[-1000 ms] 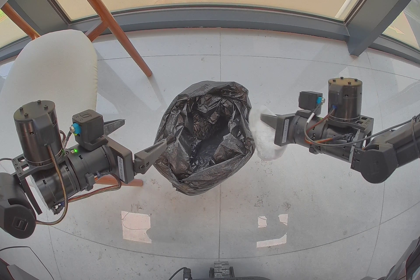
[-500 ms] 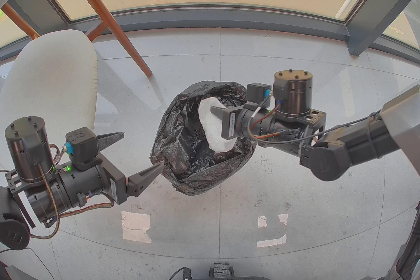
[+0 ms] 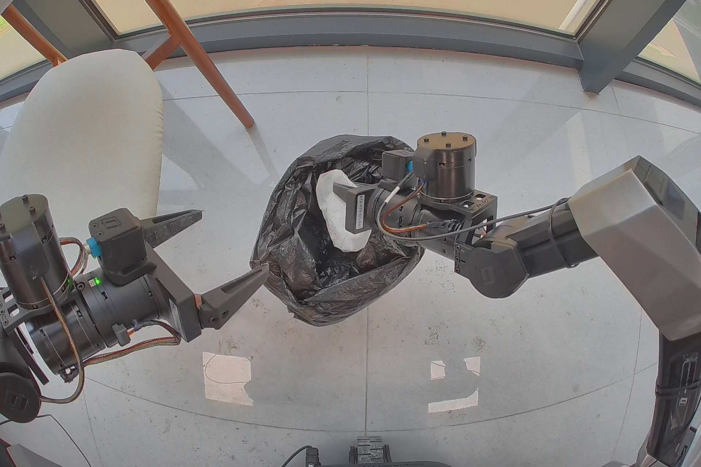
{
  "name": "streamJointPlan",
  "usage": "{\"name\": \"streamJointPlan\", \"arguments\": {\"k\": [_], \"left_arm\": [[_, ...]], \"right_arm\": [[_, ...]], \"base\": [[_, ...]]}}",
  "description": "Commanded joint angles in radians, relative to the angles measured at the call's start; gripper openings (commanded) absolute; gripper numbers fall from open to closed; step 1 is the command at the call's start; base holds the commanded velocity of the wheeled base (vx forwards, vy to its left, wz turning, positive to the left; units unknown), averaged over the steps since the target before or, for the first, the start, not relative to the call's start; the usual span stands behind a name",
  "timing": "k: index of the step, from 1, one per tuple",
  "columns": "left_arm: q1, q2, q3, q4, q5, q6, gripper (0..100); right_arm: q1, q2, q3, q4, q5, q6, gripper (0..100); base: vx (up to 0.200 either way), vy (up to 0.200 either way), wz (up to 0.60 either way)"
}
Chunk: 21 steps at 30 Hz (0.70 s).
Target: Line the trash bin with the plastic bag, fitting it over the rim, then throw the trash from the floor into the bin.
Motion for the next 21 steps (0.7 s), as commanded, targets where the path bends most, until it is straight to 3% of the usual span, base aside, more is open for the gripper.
{"name": "streamJointPlan", "arguments": {"k": [1, 9, 12, 17, 20, 21], "left_arm": [[0.001, -0.002, -0.002, 0.0, 0.0, 0.001, 100], [0.002, -0.056, 0.011, 0.001, 0.002, -0.003, 100], [0.007, -0.131, 0.055, 0.001, 0.003, -0.015, 100], [0.163, -0.272, 0.101, 0.007, 0.0, -0.016, 100], [0.225, -0.33, 0.123, 0.009, 0.0, -0.018, 100], [0.275, -0.386, 0.143, 0.013, 0.0, -0.018, 100]], "right_arm": [[-0.008, 0.008, -0.004, -0.015, -0.002, 0.001, 100], [-0.074, -0.214, 0.099, -0.064, -0.073, 0.007, 100], [-0.178, -0.447, 0.223, -0.063, -0.117, 0.01, 100], [-0.379, -0.774, 0.459, -0.052, -0.107, 0.001, 100], [-0.48, -0.872, 0.519, -0.052, -0.099, 0.001, 100], [-0.548, -0.941, 0.564, -0.052, -0.082, 0.001, 100]], "base": [[0.0, 0.0, 0.0], [0.0, 0.0, 0.0], [0.0, 0.0, 0.0], [0.0, 0.0, 0.0], [0.0, 0.0, 0.0], [0.0, 0.0, 0.0]]}}
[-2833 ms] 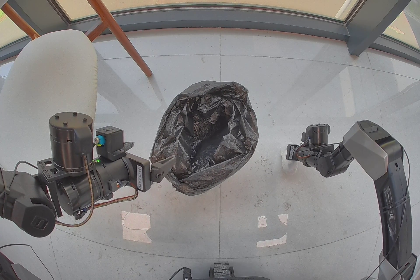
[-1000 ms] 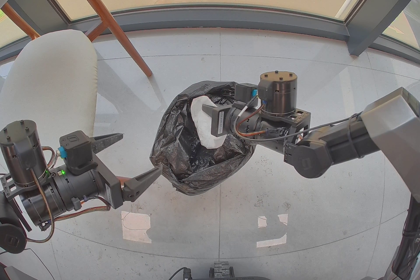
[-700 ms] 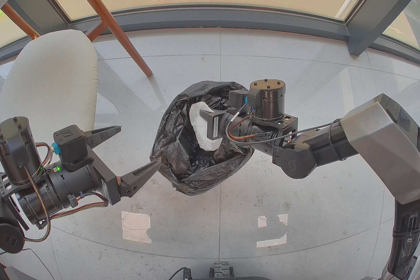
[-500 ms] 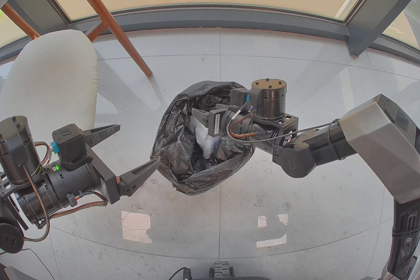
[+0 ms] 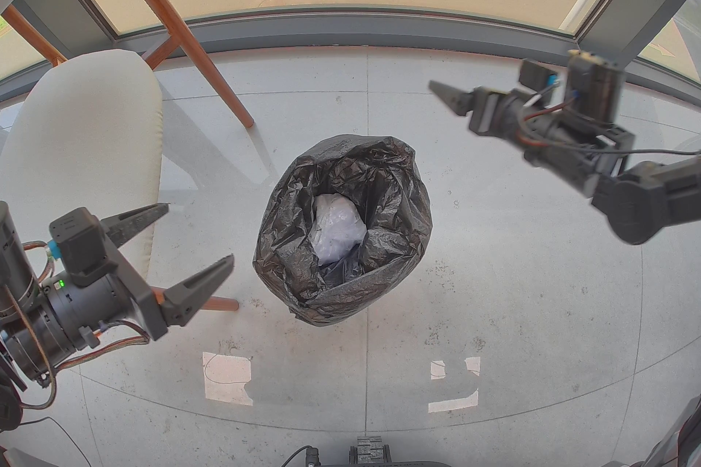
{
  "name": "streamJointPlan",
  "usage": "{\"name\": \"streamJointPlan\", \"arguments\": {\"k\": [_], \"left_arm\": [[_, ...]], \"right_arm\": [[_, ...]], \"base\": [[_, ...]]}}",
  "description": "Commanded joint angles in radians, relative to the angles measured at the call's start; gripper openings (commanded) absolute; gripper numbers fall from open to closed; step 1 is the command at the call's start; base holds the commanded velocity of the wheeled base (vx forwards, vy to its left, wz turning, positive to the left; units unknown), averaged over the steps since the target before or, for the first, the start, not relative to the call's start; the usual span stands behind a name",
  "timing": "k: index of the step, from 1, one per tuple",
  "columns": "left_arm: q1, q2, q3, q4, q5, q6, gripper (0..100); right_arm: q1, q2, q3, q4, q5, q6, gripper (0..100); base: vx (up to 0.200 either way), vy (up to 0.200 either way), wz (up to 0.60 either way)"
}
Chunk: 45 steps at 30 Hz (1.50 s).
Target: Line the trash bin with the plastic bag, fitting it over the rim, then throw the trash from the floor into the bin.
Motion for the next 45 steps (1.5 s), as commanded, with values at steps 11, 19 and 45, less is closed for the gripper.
{"name": "streamJointPlan", "arguments": {"k": [11, 19, 45], "left_arm": [[0.356, -0.603, 0.305, 0.025, 0.07, -0.085, 100], [0.351, -0.927, 0.357, 0.321, 0.149, -0.095, 100], [0.397, -1.201, 0.368, 0.815, 0.14, -0.138, 100]], "right_arm": [[-0.508, -0.951, 0.664, 0.131, 0.136, -0.071, 100], [-0.506, -1.307, 0.894, 0.301, 0.202, -0.171, 100], [-0.506, -1.697, 1.137, 0.716, 0.055, -0.228, 100]], "base": [[0.0, 0.0, 0.0], [0.0, 0.0, 0.0], [0.0, 0.0, 0.0]]}}
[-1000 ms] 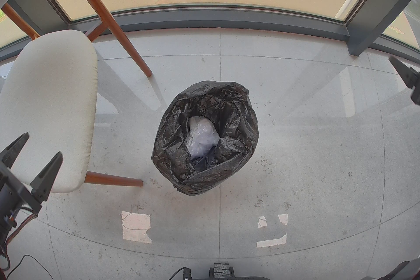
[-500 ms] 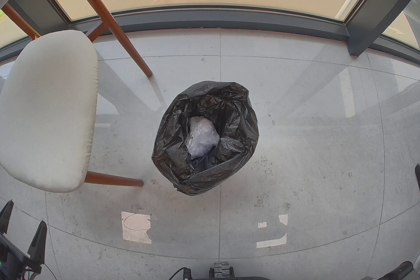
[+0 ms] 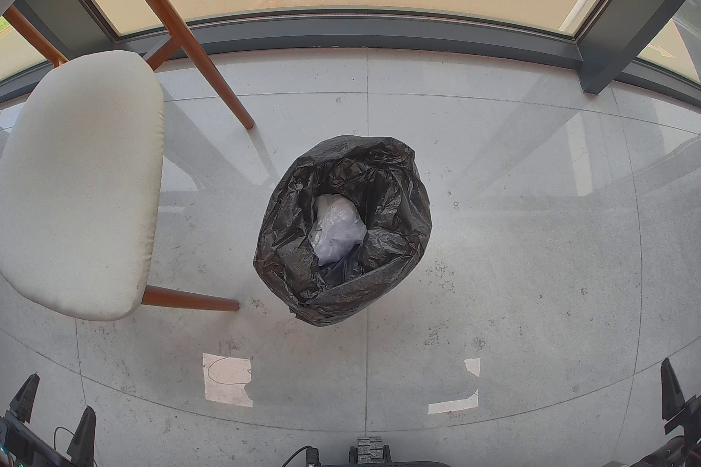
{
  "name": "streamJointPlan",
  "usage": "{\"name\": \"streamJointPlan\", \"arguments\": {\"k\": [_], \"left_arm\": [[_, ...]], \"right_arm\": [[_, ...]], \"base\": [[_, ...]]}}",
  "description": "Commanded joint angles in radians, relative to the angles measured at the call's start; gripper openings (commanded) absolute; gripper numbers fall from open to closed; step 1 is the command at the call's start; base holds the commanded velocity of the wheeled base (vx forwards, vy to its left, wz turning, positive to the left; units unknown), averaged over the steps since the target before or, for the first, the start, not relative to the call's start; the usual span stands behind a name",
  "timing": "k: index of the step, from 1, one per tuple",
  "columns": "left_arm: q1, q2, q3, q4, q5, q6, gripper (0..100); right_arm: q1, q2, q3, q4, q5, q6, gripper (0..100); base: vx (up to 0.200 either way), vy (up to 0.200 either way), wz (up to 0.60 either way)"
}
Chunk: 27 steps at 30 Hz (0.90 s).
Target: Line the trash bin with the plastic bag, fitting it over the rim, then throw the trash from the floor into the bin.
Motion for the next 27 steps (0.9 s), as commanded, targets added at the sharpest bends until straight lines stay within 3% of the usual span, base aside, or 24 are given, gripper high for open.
{"name": "streamJointPlan", "arguments": {"k": [1, 6, 9, 12, 27], "left_arm": [[0.06, -0.027, 0.015, 0.008, 0.0, -0.009, 100], [0.055, -0.03, 0.016, 0.008, 0.0, -0.009, 100], [0.058, -0.03, 0.016, 0.008, -0.001, -0.009, 100], [0.058, -0.03, 0.016, 0.008, 0.0, -0.01, 100], [0.058, -0.03, 0.016, 0.0, -0.003, -0.01, 100]], "right_arm": [[0.0, -0.01, 0.02, 0.035, -0.004, -0.008, 100], [0.01, -0.01, 0.02, 0.035, 0.017, -0.016, 100], [0.122, -0.045, 0.02, 0.035, 0.02, -0.013, 100], [0.08, -0.067, 0.019, 0.035, 0.016, -0.005, 100], [0.086, -0.091, 0.02, 0.035, 0.002, -0.008, 100]], "base": [[0.0, 0.0, 0.0], [0.0, 0.0, 0.0], [0.0, 0.0, 0.0], [0.0, 0.0, 0.0], [0.0, 0.0, 0.0]]}}
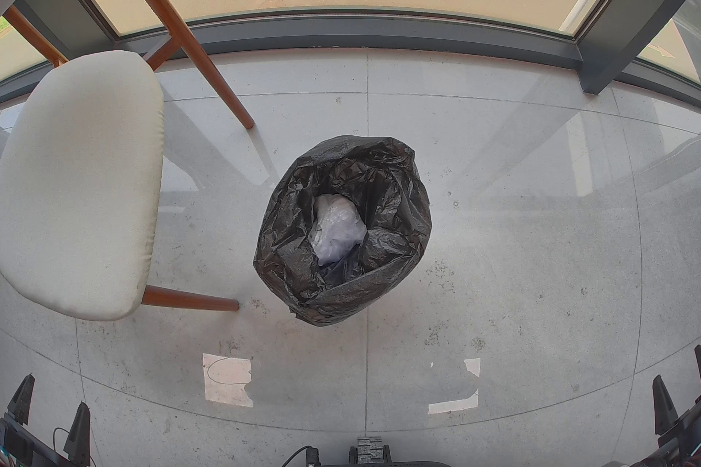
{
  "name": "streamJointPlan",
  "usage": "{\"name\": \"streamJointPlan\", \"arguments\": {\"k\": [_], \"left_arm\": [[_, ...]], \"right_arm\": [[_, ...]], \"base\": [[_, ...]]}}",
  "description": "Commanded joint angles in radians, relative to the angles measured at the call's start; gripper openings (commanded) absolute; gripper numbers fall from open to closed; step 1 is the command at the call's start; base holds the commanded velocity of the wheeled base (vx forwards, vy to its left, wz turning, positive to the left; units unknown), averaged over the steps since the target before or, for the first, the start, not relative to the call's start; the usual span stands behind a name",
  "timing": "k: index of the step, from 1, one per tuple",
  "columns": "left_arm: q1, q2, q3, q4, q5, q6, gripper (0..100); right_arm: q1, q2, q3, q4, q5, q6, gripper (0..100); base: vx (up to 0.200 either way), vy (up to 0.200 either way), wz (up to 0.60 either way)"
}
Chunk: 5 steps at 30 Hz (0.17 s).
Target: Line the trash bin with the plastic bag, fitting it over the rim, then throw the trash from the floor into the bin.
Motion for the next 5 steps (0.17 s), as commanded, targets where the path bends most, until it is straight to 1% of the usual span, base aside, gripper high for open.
{"name": "streamJointPlan", "arguments": {"k": [1, 5], "left_arm": [[-0.001, -0.011, 0.016, 0.001, 0.0, 0.001, 100], [-0.001, -0.011, 0.016, -0.001, 0.0, 0.0, 100]], "right_arm": [[0.0, -0.011, 0.017, 0.0, -0.001, -0.002, 100], [0.0, -0.011, 0.017, 0.0, 0.001, 0.001, 100]], "base": [[0.0, 0.0, 0.0], [0.0, 0.0, 0.0]]}}
